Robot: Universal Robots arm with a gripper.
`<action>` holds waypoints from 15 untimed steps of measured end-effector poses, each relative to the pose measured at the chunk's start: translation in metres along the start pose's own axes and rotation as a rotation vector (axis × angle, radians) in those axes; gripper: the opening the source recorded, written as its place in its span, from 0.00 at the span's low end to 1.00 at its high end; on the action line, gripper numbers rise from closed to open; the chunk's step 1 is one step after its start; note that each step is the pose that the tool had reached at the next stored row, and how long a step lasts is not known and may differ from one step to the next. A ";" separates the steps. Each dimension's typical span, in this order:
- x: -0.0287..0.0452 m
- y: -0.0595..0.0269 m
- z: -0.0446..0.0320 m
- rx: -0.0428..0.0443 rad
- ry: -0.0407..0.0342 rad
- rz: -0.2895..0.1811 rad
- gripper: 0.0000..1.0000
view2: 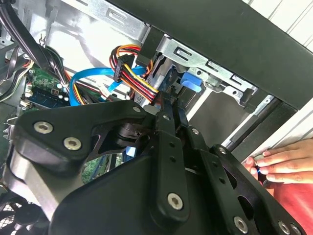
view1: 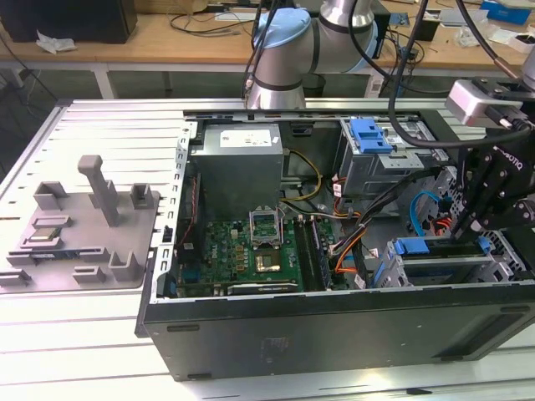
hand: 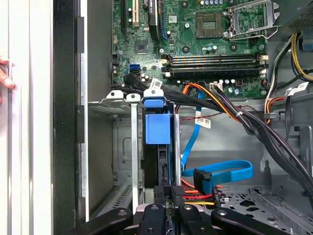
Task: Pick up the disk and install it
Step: 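Insert the first disk wire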
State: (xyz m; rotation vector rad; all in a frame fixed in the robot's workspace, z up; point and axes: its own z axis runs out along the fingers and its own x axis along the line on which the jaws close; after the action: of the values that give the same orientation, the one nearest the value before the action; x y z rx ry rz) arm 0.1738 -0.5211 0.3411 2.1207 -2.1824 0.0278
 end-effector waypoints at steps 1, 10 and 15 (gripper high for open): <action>0.0000 0.0003 0.0001 0.0000 -0.0001 0.000 0.17; 0.0000 0.0005 0.0002 0.0003 0.0002 -0.004 0.17; -0.0001 0.0003 0.0009 0.0008 0.0009 -0.009 0.17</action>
State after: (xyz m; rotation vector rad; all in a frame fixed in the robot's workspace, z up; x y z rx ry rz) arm 0.1734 -0.5211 0.3403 2.1308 -2.1722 0.0289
